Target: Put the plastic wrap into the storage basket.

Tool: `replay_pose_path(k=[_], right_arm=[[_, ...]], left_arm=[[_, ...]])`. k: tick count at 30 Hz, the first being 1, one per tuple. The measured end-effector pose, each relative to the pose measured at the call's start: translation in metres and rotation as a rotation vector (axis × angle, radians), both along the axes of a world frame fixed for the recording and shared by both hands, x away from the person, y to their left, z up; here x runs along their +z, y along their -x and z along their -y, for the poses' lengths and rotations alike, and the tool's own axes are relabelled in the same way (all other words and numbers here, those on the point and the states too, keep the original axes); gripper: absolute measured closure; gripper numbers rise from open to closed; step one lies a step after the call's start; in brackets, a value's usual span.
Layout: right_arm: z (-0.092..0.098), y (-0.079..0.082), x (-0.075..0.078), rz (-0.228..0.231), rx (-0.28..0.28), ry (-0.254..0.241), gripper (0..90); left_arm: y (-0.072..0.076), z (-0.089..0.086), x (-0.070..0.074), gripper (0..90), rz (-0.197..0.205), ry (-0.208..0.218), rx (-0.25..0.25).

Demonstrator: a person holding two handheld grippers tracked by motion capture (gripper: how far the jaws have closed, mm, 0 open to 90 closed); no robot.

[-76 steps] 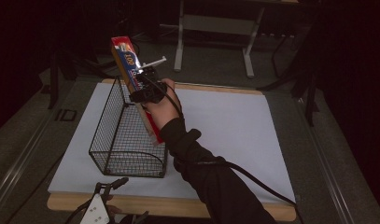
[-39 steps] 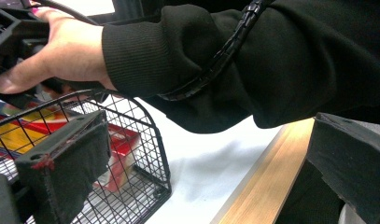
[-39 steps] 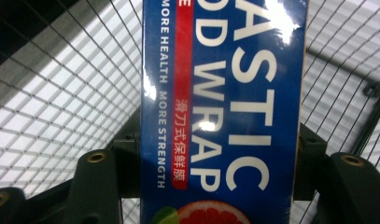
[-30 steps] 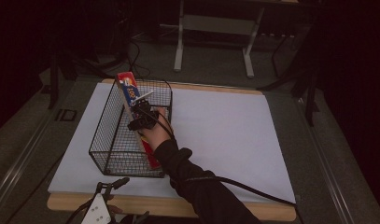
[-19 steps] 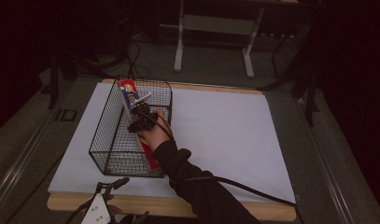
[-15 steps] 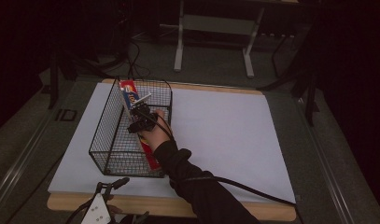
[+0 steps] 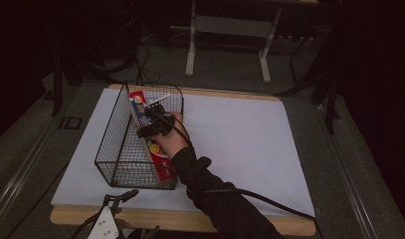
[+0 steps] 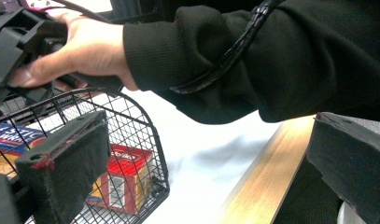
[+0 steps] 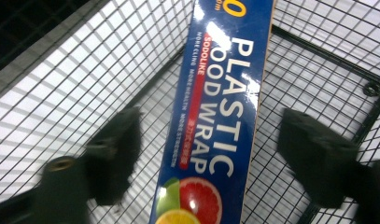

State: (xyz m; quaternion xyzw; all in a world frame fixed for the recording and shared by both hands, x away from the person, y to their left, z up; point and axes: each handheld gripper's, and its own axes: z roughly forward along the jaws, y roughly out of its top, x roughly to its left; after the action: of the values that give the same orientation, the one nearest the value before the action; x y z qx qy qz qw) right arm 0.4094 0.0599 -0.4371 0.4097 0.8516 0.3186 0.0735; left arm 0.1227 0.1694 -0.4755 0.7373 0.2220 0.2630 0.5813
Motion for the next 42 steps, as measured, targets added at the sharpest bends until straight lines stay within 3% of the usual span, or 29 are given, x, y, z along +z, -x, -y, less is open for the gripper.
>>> replay_pose_path(k=[3,4,12,14,22,42], right_arm=[[0.004,0.003,0.002,-0.026,0.049,-0.022,12.8],[0.009,0.007,0.005,-0.004,0.051,-0.026,13.2],[0.026,0.017,0.013,0.045,0.07,-0.035,13.7],[0.036,0.021,0.018,0.057,0.078,-0.057,14.0],[0.062,0.029,0.023,0.092,0.08,-0.057,14.0],[0.149,0.042,0.008,0.142,0.066,-0.103,14.1]], left_arm=[[0.0,0.0,0.0,0.1,-0.001,0.0,0.001],[0.0,0.0,0.0,0.1,-0.002,0.0,0.001],[-0.001,0.001,0.0,0.1,-0.004,-0.001,0.003],[-0.001,0.001,0.0,0.1,-0.004,-0.003,0.005],[-0.002,0.001,-0.001,0.1,-0.01,-0.003,0.005],[-0.003,0.003,-0.002,0.1,-0.016,-0.012,-0.002]])
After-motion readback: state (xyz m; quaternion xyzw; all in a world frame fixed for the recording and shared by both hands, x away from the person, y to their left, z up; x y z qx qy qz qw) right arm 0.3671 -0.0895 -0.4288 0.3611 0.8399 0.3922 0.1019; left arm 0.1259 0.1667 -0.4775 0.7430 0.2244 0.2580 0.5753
